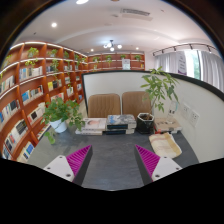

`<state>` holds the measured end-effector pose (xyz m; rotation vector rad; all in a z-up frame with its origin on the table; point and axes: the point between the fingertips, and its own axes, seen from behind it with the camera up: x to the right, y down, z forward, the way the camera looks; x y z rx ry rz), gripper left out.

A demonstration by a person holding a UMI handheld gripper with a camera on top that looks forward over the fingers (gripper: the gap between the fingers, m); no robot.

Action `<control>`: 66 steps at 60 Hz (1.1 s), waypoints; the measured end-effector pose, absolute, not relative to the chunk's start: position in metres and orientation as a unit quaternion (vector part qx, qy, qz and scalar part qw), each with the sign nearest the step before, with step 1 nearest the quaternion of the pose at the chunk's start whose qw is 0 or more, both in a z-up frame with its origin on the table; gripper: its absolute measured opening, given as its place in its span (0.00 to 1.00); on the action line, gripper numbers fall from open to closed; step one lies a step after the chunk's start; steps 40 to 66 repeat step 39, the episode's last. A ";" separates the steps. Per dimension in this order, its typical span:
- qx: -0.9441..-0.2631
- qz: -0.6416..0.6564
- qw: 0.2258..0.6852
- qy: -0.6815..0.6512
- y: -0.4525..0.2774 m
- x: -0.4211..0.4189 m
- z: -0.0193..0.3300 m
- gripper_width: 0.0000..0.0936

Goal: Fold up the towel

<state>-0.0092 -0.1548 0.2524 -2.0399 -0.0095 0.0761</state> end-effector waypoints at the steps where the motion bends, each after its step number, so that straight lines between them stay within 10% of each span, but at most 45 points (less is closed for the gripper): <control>1: -0.852 0.033 0.522 -0.007 -0.156 -0.014 0.250 0.90; 66: -0.848 0.026 0.530 -0.017 -0.200 -0.054 0.264 0.90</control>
